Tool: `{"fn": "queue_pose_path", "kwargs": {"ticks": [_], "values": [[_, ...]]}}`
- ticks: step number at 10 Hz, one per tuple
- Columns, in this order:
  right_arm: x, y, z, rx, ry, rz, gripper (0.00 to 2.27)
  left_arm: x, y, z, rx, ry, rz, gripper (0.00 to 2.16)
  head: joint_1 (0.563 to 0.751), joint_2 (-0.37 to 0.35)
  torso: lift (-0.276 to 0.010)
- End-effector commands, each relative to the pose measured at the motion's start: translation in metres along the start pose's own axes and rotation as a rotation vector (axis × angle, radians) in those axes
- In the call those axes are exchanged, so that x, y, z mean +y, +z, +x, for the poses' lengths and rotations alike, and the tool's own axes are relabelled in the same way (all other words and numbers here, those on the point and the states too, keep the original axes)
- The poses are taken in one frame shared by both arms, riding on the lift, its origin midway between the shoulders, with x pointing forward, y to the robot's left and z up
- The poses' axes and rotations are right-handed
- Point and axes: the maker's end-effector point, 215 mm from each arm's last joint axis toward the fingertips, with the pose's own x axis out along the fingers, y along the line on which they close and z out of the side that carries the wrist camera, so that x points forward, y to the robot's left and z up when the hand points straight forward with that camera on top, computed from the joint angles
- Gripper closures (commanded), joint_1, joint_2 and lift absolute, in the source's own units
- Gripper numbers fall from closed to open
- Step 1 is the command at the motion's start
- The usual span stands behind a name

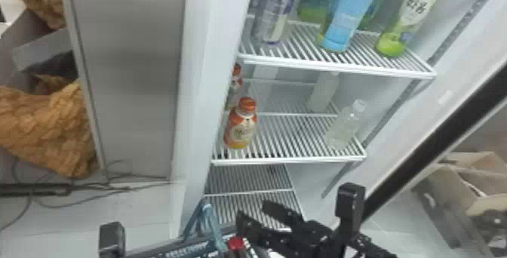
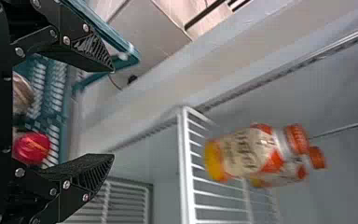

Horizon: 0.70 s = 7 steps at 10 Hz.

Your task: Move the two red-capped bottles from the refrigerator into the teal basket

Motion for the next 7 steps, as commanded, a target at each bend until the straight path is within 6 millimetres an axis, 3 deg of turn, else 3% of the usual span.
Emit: {"fn": "queue_pose_path", "kwargs": {"ticks": [1, 4, 7], "values": [[-0.009, 0.017, -0.003, -0.05, -0.029, -0.053, 0.41, 0.0, 0.0, 0.0, 0.0, 0.0, 0.0, 1.08, 0.695, -0.35, -0.228], [-0.019, 0.06, -0.011, -0.212, -0.072, -0.139, 0.41, -0.001, 0.002, 0.0, -0.005, -0.003, 0.001, 1.08, 0.695, -0.35, -0.228], [-0.025, 0.11, -0.031, -0.453, -0.125, -0.189, 0.42, -0.002, 0.002, 0.001, -0.01, -0.009, 0.001, 1.08, 0.695, -0.35, -0.228]]}}
